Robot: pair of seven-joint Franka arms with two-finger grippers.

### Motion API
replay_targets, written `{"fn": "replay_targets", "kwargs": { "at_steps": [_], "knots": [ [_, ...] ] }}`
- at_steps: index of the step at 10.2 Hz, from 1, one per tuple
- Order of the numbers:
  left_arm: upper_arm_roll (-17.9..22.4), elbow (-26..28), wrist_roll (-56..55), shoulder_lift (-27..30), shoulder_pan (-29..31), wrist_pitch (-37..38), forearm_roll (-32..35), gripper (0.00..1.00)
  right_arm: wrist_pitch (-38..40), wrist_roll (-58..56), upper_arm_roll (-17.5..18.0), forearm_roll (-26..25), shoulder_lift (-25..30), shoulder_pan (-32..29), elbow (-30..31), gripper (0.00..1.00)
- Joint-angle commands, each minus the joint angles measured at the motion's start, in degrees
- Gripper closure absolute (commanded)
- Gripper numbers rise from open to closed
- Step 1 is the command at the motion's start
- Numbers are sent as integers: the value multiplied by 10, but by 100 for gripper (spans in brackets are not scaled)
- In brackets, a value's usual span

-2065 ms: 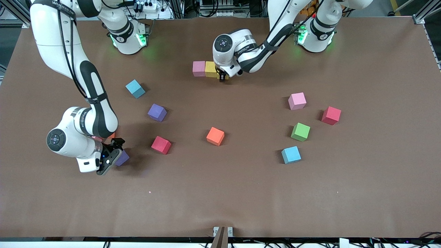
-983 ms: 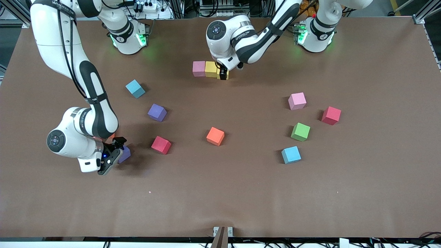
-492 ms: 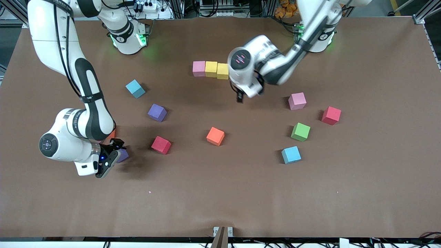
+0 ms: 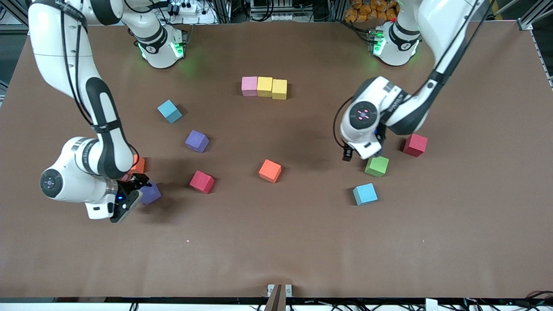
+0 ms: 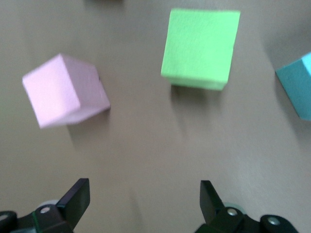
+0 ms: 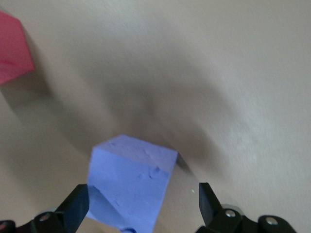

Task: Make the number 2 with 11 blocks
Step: 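Grasp a pink cube near the green cube with the left gripper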

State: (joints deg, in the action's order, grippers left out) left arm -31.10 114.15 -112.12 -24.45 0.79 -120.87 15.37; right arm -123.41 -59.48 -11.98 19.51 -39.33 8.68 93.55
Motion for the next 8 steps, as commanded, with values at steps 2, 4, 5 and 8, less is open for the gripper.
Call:
{"fn": "replay_targets", "kwargs": {
  "at_steps": [2, 4, 5, 8],
  "knots": [
    [-21, 121, 175, 97, 53, -39, 9, 0, 6, 95, 8, 16, 7, -5, 19, 0],
    [-61, 159, 276, 110, 103, -51, 7, 0, 36, 117, 8, 38, 9, 1, 13, 0],
    [-83, 169, 321, 110, 132, -55, 7, 0, 47, 126, 7, 38, 15, 5, 5, 0],
    [-107, 190, 460, 102, 189, -76, 7, 0, 52, 125, 6, 33, 14, 4, -3, 0]
  ]
}}
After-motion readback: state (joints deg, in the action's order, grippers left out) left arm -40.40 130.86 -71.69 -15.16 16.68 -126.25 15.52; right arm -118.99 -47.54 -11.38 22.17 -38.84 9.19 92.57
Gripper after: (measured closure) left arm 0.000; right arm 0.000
